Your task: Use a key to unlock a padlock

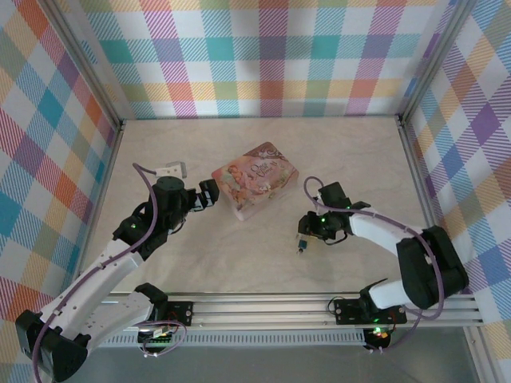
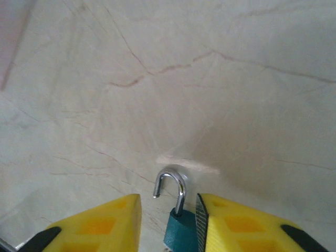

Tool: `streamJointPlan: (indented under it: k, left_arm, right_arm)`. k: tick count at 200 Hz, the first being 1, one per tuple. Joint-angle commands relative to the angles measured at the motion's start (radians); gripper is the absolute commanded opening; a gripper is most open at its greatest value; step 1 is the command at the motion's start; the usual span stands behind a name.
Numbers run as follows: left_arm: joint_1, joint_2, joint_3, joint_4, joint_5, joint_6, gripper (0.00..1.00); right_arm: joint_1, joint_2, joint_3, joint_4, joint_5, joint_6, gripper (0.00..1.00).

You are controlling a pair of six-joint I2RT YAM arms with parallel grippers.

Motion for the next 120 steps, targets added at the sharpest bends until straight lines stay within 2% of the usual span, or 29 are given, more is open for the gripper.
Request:
streamJointPlan:
  k: [1,39,77,120]
  left_arm:
    - [0.007,-0.024,-0.001,-0.018,-0.025,-0.011,0.99]
    - [0.007,-0.053,-0.02,-0.02,-0.037,-0.032,0.99]
    - [0.007,-0.069,-0.03,-0.033,-0.063,-0.044,0.99]
    - [0.007,-0.069,-0.024,-0.038,-0.07,-0.043,0.99]
  right_arm:
    - [0.004,-0.083,-0.011,-0.024,0.065,-0.008,0.4]
    - [0.002,-0.26,-0.019,-0.013,0.137,-0.005,0.5]
    - [-0.008,-0.412,0.009,-0.042,0.227,-0.107,0.69]
    - [-0.046,-0.494,0.055,-0.04,0.284,-0.221,0.87]
